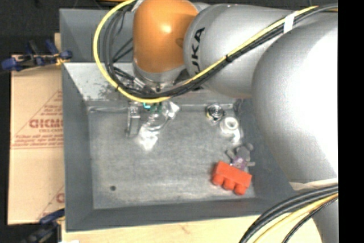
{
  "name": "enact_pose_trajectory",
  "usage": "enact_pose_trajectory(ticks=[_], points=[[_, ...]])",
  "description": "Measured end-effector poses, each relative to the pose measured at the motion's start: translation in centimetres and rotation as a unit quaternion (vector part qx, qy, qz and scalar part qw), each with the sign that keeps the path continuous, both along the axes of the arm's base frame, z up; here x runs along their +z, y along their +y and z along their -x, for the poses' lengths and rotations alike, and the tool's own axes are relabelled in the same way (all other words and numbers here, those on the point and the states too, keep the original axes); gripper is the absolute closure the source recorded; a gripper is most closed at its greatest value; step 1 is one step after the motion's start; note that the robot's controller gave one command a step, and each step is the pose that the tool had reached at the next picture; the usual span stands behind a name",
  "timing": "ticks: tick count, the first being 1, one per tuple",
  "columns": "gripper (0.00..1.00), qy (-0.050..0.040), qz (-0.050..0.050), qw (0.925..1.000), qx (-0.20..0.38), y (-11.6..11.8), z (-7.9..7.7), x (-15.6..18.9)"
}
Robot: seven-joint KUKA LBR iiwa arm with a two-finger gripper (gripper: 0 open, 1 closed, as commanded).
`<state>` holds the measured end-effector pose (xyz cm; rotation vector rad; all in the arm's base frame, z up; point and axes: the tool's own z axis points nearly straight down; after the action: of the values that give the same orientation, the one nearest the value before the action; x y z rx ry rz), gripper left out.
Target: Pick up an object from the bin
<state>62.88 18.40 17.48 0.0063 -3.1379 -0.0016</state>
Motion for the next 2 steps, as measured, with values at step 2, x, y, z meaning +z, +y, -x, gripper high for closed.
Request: enact_pose_trajectory(ticks=[2], points=[[0.0,-0.0036,0.0,0.9052,0.425,-10.5,-1.7,-10.5]])
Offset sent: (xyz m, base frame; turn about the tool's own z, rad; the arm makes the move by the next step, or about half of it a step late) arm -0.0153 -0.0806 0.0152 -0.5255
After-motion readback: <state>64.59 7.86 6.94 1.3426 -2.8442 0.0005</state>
